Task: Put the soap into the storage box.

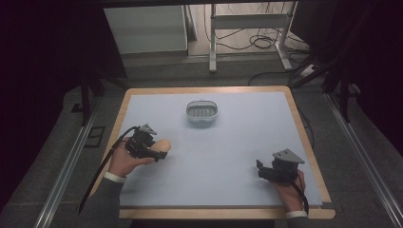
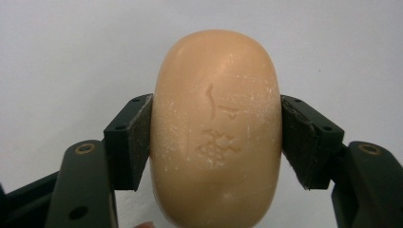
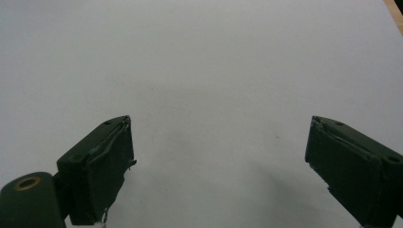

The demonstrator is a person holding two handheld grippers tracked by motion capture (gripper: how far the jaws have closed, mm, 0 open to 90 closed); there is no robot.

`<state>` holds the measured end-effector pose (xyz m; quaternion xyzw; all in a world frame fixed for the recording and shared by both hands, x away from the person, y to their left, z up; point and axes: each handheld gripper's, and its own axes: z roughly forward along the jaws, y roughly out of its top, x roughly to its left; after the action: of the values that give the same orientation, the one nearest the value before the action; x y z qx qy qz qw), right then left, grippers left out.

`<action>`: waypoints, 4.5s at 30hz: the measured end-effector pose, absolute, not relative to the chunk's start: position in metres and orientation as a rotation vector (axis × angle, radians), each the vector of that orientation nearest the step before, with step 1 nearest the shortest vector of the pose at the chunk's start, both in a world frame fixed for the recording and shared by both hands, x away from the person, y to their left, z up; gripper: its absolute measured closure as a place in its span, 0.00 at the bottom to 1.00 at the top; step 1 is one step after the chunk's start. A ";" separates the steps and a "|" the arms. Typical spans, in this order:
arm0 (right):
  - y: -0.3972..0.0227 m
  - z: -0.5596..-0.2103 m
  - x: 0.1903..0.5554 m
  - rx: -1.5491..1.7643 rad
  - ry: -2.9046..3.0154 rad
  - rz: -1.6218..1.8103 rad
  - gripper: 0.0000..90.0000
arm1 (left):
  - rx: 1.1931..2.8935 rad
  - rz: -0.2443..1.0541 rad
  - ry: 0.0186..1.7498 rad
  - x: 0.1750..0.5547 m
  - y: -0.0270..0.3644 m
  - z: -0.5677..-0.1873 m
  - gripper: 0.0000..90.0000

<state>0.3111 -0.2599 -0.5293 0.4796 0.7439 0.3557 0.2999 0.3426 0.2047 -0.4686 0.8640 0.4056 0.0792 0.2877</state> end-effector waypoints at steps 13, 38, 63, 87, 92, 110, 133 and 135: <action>-0.260 -0.529 0.311 1.271 1.979 0.939 0.10 | 2.317 0.221 1.076 0.348 0.201 -0.465 0.36; -0.259 -0.530 0.311 1.268 1.978 0.935 0.10 | 2.340 0.277 1.027 0.358 0.188 -0.445 0.36; -0.258 -0.530 0.311 1.265 1.982 0.927 0.10 | 2.364 0.273 1.005 0.381 0.172 -0.441 0.36; -0.257 -0.530 0.311 1.261 1.985 0.917 0.10 | 2.381 0.270 1.016 0.400 0.165 -0.440 0.36; -0.257 -0.530 0.311 1.260 1.985 0.916 0.10 | 2.383 0.271 1.016 0.403 0.163 -0.439 0.36; -0.257 -0.530 0.312 1.259 1.986 0.913 0.10 | 2.399 0.287 1.023 0.415 0.158 -0.435 0.36; -0.257 -0.530 0.312 1.260 1.994 0.903 0.10 | 2.393 0.276 1.017 0.435 0.147 -0.431 0.36; -0.257 -0.530 0.312 1.261 1.993 0.904 0.10 | 2.394 0.275 1.022 0.437 0.146 -0.431 0.36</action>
<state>0.3120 -0.2567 -0.5303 0.4759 0.7520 0.3411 0.3030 0.4373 0.1463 -0.4313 0.8835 0.3769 0.1016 0.2590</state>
